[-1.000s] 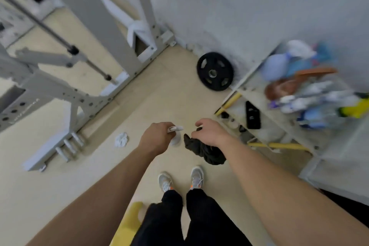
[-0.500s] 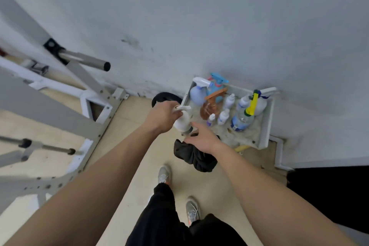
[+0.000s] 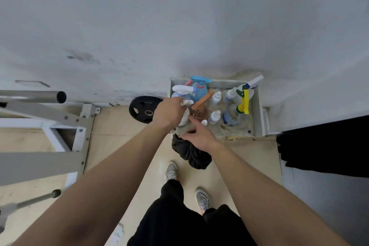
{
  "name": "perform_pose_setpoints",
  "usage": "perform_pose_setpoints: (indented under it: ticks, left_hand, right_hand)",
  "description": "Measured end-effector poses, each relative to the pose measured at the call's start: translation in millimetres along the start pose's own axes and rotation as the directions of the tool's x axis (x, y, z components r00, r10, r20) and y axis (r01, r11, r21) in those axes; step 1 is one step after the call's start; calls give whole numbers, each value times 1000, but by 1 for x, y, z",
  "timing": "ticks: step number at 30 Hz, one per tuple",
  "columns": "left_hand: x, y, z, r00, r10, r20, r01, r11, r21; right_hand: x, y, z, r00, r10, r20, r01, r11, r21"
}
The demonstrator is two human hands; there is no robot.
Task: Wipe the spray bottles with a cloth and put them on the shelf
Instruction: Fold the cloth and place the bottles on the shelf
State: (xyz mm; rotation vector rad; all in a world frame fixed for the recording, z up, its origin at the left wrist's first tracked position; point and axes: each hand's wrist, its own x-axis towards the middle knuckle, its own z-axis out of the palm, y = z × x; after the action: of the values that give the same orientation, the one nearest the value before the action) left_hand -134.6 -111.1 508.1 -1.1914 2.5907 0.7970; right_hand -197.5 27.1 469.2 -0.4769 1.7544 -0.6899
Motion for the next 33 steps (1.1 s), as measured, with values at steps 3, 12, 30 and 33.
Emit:
perform_pose_setpoints:
  ticks: [3, 12, 30, 33]
  left_hand:
    - [11, -2, -3, 1000, 4, 0, -4, 1000, 7]
    - [2, -13, 1, 996, -43, 83, 60, 975, -215]
    - [-134, 141, 110, 863, 186, 469, 167, 772, -613]
    - [-133, 168, 119, 922, 135, 364, 145, 751, -645]
  right_hand:
    - [10, -1, 2, 999, -16, -36, 19, 998, 65]
    - [-6, -1, -20, 995, 4, -97, 8, 992, 123]
    - [-120, 124, -166, 1000, 6, -30, 12, 815, 580]
    - [-134, 140, -186, 999, -35, -31, 47, 779, 625]
